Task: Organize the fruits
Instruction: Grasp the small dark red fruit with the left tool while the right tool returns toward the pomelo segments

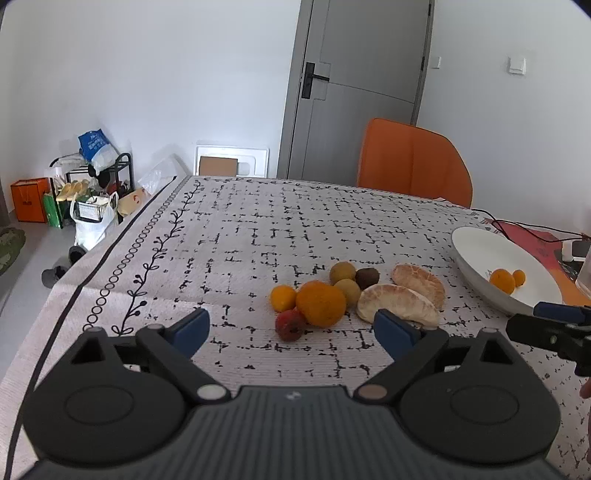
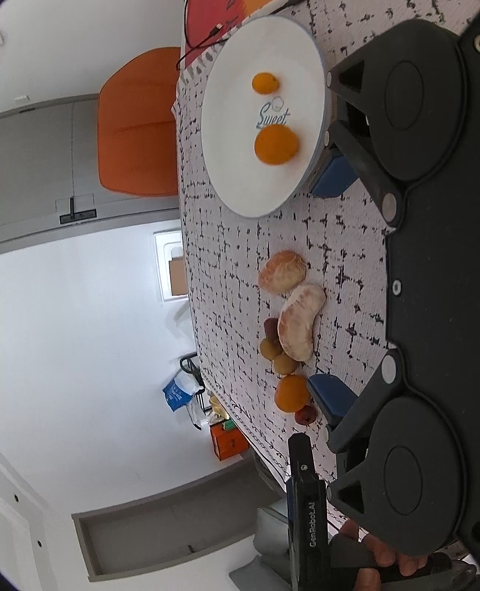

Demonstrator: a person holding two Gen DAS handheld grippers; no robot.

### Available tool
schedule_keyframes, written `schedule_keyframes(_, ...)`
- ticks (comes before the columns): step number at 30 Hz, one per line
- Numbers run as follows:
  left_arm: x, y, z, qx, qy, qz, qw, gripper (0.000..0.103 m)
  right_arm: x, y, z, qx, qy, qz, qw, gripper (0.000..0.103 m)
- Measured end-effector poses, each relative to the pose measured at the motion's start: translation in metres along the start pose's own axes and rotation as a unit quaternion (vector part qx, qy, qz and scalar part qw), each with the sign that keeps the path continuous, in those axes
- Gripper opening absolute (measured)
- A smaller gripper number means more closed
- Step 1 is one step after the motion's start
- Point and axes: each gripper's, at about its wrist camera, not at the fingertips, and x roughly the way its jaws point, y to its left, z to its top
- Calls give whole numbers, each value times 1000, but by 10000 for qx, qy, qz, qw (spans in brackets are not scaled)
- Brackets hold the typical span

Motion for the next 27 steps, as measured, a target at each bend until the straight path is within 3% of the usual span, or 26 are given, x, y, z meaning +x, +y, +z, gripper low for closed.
schedule_keyframes(10, 20, 8, -4, -118, 106, 10, 9999, 68, 21, 7, 2, -105, 94, 64, 9999, 99)
schedule_keyframes(22, 41, 11, -8, -148, 320, -41, 9994, 38, 51, 13, 6, -194, 326, 209, 9991, 69)
schedule_keyframes(27, 46, 10, -7, -135, 318, -21, 9994, 36, 59, 13, 7, -172, 399, 240, 9988, 63)
